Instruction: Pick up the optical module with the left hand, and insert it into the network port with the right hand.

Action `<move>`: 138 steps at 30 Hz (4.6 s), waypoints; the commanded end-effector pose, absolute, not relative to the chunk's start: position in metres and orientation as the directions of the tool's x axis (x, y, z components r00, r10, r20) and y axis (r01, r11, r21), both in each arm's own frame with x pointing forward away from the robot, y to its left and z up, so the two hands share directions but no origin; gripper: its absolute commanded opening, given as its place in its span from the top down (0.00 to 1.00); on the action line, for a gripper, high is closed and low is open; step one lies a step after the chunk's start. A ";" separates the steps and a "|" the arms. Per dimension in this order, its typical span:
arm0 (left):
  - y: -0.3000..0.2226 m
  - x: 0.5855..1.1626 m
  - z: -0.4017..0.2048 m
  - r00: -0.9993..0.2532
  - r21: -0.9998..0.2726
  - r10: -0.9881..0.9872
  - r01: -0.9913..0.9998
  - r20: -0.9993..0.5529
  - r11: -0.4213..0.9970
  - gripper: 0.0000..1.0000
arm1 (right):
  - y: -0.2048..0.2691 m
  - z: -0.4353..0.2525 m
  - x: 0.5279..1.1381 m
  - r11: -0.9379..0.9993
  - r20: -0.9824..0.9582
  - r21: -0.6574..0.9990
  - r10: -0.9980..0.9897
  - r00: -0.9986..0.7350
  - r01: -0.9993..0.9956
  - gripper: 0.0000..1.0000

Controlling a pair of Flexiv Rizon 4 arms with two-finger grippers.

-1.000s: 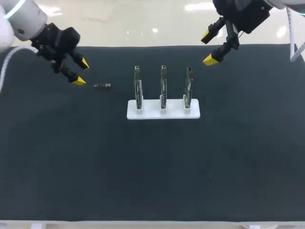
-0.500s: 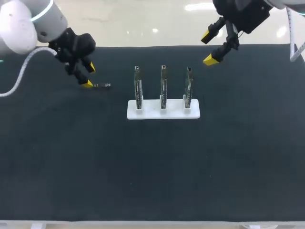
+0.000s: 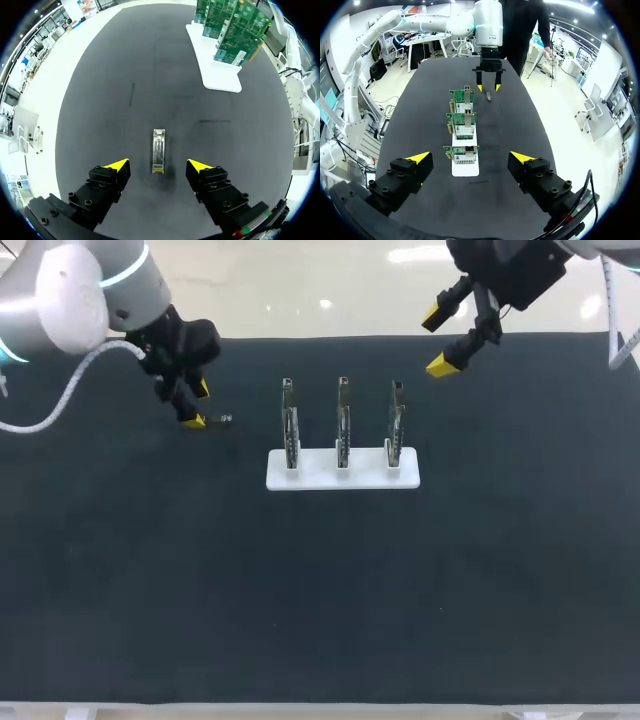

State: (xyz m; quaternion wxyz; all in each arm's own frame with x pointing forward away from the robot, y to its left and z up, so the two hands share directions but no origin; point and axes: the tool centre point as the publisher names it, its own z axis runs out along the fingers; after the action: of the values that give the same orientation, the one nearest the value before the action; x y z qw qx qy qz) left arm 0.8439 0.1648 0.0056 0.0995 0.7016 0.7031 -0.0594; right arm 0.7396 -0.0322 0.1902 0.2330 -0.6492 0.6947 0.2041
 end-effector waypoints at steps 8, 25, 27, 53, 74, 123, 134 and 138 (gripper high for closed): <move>0.167 0.848 -0.005 -0.009 0.051 0.981 0.998 -0.192 0.019 0.00 | -0.032 0.190 0.739 0.075 -0.590 -0.021 -0.806 -0.048 -0.997 0.00; 0.165 0.847 -0.011 -0.039 0.038 0.984 0.998 -0.176 0.046 0.18 | -0.032 0.190 0.739 0.075 -0.590 -0.021 -0.806 -0.048 -0.997 0.00; 0.165 0.847 -0.012 -0.042 0.037 0.984 0.998 -0.173 0.049 0.17 | -0.032 0.190 0.739 0.075 -0.590 -0.021 -0.806 -0.048 -0.997 0.00; 0.178 0.827 0.033 -0.015 0.015 0.946 1.000 -0.324 0.021 1.00 | -0.032 0.190 0.739 0.075 -0.590 -0.021 -0.806 -0.048 -0.997 0.00; 0.188 0.736 0.156 0.074 0.014 0.703 0.996 -0.707 -0.092 1.00 | -0.032 0.190 0.739 0.075 -0.590 -0.021 -0.806 -0.048 -0.997 0.00; 0.125 0.726 0.218 0.096 0.081 0.134 0.990 -0.986 -0.111 1.00 | -0.032 0.190 0.739 0.075 -0.590 -0.021 -0.806 -0.048 -0.997 0.00; 0.062 0.732 0.208 0.098 0.090 0.078 0.991 -0.992 -0.102 1.00 | -0.032 0.190 0.739 0.075 -0.590 -0.021 -0.806 -0.048 -0.997 0.00; 0.044 0.734 0.204 0.101 0.095 0.057 0.990 -0.993 -0.100 1.00 | -0.032 0.190 0.739 0.075 -0.590 -0.021 -0.806 -0.048 -0.997 0.00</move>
State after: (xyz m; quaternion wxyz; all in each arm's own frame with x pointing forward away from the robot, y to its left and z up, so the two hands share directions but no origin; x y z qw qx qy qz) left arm 0.7327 0.0590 0.2104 0.4787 0.5655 0.4662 -0.4834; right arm 0.7396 -0.0323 0.1902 0.2330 -0.6492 0.6947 0.2041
